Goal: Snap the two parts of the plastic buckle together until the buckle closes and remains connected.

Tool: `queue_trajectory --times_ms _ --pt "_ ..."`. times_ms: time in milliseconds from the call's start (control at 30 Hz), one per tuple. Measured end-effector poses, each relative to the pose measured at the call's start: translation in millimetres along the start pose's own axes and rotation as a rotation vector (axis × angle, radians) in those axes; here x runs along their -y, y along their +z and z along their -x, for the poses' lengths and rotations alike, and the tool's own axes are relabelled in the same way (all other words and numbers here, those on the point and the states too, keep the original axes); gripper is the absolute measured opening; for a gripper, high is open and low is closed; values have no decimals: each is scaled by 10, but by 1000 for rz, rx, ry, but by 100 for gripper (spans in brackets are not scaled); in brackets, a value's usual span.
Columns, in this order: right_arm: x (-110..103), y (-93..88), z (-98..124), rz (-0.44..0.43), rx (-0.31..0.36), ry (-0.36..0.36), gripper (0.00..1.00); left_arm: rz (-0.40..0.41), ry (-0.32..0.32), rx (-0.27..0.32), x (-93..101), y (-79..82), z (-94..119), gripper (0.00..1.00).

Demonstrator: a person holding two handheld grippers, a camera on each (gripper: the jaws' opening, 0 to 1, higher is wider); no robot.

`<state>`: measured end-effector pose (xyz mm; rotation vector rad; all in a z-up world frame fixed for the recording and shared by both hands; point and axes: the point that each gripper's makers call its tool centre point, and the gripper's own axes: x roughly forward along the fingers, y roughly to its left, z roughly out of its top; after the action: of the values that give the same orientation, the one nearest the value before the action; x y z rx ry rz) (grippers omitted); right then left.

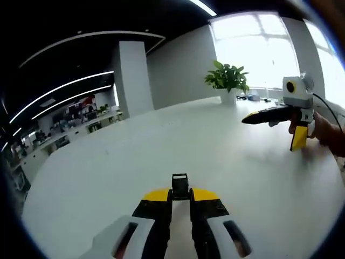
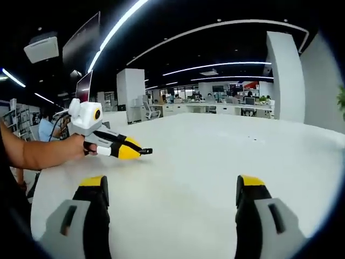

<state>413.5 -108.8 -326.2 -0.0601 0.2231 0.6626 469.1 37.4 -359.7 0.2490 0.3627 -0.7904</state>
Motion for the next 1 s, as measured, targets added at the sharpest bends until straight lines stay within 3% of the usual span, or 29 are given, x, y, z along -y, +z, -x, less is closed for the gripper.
queue_trajectory --times_ms 500,1000 --pt "29 -5 7 7 -1 -10 99 2 7 -16 -56 12 -170 10" --pt "123 -15 -8 -1 -6 -38 99 25 16 -21 -135 12 -170 10"
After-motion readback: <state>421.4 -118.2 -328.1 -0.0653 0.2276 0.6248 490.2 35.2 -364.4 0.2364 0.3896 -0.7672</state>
